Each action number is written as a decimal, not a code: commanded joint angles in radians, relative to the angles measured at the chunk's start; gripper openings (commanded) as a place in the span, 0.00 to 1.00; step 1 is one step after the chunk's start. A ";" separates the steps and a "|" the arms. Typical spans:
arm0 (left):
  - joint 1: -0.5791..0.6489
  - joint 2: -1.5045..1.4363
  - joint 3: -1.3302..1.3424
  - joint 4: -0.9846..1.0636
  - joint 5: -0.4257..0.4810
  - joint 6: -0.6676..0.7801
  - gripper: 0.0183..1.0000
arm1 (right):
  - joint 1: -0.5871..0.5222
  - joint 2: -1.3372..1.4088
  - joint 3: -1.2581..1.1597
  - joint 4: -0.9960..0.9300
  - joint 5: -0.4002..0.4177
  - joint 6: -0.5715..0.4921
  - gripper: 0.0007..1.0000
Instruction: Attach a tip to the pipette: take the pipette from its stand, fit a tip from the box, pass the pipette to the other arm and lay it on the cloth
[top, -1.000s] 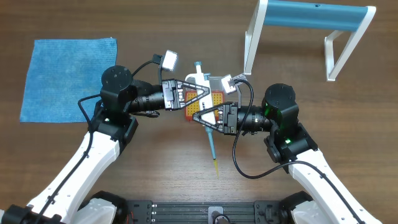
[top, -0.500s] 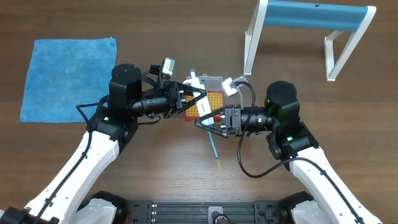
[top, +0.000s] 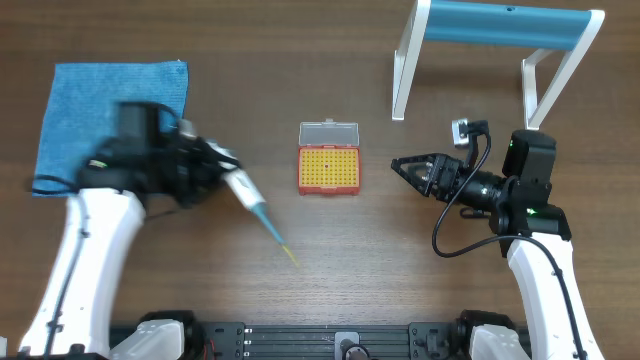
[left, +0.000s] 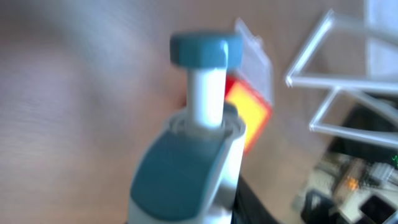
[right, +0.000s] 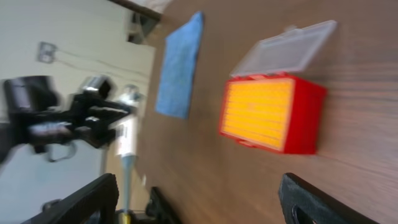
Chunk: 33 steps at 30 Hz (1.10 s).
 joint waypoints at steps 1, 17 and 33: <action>0.316 0.297 0.568 -0.441 -0.161 0.448 0.01 | -0.003 0.000 0.002 -0.016 0.106 -0.040 0.84; 0.260 1.291 1.643 -0.494 -0.758 0.899 0.01 | 0.174 0.000 0.002 -0.198 0.444 0.214 0.84; 0.289 1.297 1.374 -0.363 -0.751 0.946 0.01 | 0.182 0.000 0.002 -0.161 0.443 0.307 0.84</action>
